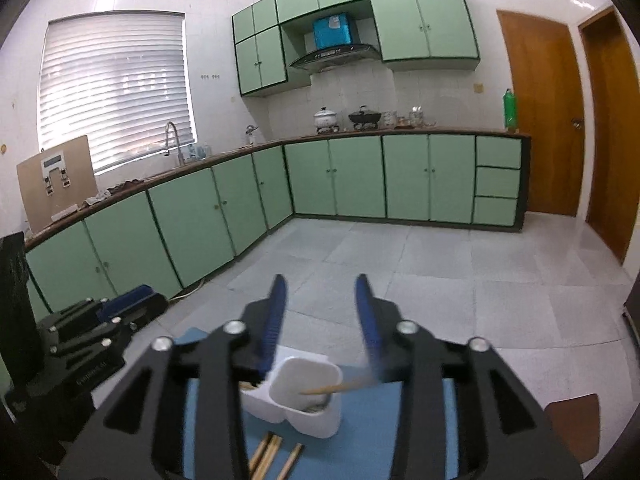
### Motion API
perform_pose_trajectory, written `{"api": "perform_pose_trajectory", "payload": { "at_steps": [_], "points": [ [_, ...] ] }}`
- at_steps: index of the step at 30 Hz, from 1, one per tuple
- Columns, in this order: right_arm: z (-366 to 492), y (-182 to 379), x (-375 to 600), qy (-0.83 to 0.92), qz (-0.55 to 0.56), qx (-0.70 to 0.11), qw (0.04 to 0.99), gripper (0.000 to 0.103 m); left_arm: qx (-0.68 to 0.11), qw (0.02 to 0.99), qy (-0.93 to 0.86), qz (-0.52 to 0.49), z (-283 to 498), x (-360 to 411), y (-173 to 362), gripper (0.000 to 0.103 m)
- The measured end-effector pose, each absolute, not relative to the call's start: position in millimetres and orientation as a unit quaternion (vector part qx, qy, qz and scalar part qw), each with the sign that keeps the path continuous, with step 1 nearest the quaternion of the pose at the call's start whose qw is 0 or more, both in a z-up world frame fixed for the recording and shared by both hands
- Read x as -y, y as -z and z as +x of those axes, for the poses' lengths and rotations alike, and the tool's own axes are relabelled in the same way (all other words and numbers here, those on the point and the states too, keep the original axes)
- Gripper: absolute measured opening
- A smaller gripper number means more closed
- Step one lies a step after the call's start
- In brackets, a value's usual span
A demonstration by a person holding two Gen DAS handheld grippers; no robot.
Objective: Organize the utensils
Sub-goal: 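Carry both chopsticks over the white holder and release them inside, then grasp the black chopstick with the right tool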
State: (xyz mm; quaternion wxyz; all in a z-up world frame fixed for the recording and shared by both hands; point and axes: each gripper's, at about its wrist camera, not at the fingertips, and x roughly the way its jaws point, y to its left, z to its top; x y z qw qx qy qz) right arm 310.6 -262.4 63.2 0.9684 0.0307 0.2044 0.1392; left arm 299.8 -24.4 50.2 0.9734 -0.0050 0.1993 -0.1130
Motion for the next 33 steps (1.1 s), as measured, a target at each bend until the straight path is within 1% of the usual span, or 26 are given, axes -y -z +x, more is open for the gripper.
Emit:
{"api": "perform_pose_trajectory", "payload": {
  "at_steps": [1,2,4,5,7,10,13,19,23,28,33],
  "points": [
    [305,-61,264,-0.135,0.03,-0.202,0.969,0.048,-0.201,0.973,0.112,-0.006,295,23,-48,0.035],
    [299,-59,267,-0.13,0.031,-0.2,0.971,0.051,-0.202,0.973,0.111,-0.007,294,21,-49,0.037],
    [284,-54,275,-0.12,0.034,-0.198,0.972,0.066,-0.203,0.973,0.11,-0.008,285,17,-44,0.044],
    [275,-49,278,-0.115,0.035,-0.198,0.973,0.069,-0.205,0.973,0.108,-0.007,278,15,-41,0.045],
    [259,-36,282,-0.105,0.034,-0.202,0.973,0.076,-0.213,0.972,0.102,-0.007,266,12,-31,0.053],
    [237,-12,284,-0.09,0.034,-0.216,0.972,0.084,-0.231,0.968,0.095,-0.013,249,5,-10,0.06],
    [214,23,283,-0.066,0.032,-0.241,0.968,0.086,-0.264,0.961,0.079,-0.011,233,0,23,0.065],
    [180,91,261,-0.055,0.043,-0.309,0.948,0.087,-0.347,0.937,0.048,0.006,208,-2,98,0.066],
    [158,126,241,-0.058,0.047,-0.35,0.934,0.087,-0.387,0.921,0.048,-0.001,192,-3,133,0.066],
    [140,152,221,-0.075,0.042,-0.387,0.918,0.087,-0.415,0.909,0.038,0.009,176,-6,158,0.069],
    [126,169,199,-0.094,0.015,-0.413,0.906,0.085,-0.433,0.901,0.028,0.018,166,-12,169,0.072]
  ]
}}
